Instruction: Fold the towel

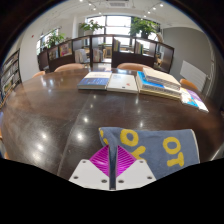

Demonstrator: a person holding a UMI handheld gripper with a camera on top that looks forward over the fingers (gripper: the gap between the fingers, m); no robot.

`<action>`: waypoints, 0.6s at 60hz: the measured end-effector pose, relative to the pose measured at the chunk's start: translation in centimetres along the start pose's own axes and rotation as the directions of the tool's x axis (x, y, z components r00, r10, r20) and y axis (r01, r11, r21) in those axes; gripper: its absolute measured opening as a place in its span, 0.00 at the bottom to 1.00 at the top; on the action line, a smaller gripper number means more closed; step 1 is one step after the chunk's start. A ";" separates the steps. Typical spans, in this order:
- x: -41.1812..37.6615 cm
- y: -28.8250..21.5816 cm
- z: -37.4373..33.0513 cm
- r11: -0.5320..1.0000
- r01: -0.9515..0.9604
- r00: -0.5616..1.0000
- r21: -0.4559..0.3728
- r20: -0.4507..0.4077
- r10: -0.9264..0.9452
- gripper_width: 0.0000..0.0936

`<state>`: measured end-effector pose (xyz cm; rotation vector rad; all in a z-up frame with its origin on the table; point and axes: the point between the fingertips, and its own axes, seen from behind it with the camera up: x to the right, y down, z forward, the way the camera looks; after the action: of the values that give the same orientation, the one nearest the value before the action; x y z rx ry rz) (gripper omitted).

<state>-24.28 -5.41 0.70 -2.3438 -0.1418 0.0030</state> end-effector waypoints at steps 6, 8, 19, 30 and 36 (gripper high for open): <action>4.2 -4.1 -4.3 0.997 0.005 1.000 0.076 0.000 -0.005 0.06; 6.1 -5.5 -5.4 0.994 0.006 1.000 0.106 -0.008 -0.005 0.05; 17.8 -8.9 -9.2 0.977 -0.034 0.998 0.211 -0.046 0.045 0.06; 26.7 -3.8 -5.8 0.983 -0.079 0.992 0.163 -0.089 0.095 0.10; 28.7 -0.2 -3.6 0.991 -0.082 0.990 0.101 -0.105 0.093 0.42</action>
<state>4.40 -4.89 4.52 -2.2462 0.0154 -0.0734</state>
